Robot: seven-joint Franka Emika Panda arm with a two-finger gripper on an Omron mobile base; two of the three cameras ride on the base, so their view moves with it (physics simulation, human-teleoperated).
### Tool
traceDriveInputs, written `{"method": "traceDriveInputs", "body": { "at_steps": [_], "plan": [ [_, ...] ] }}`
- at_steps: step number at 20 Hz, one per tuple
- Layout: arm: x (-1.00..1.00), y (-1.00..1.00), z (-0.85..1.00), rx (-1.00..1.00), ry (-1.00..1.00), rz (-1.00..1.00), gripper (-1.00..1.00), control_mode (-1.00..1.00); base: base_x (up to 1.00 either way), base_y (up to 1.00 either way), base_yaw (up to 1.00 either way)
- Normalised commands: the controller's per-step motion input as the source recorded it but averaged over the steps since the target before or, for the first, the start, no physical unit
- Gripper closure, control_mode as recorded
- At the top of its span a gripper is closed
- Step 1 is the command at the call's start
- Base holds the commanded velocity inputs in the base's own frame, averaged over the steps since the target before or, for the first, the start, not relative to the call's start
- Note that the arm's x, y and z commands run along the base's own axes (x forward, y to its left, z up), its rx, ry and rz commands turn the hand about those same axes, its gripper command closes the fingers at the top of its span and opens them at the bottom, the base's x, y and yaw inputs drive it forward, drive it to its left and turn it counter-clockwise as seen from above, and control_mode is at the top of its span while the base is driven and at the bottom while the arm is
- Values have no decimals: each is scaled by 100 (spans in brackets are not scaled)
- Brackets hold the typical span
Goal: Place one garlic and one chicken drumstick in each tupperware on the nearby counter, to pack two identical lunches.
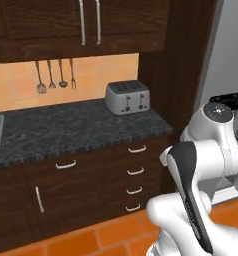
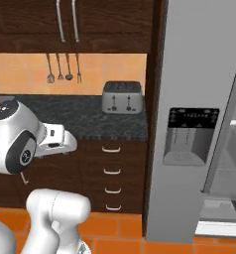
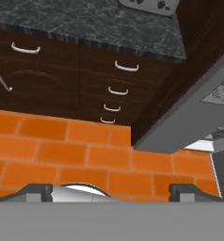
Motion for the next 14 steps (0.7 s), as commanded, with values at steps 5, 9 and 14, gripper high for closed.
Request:
{"method": "traceDriveInputs", "body": {
  "at_steps": [5,9,14],
  "plan": [
    [0,0,0,0,0,0,-100,100,14,-100,-1],
    [0,0,0,0,0,0,-100,100,28,-100,0],
    [0,0,0,0,0,0,-100,100,34,-100,0]
  ]
}}
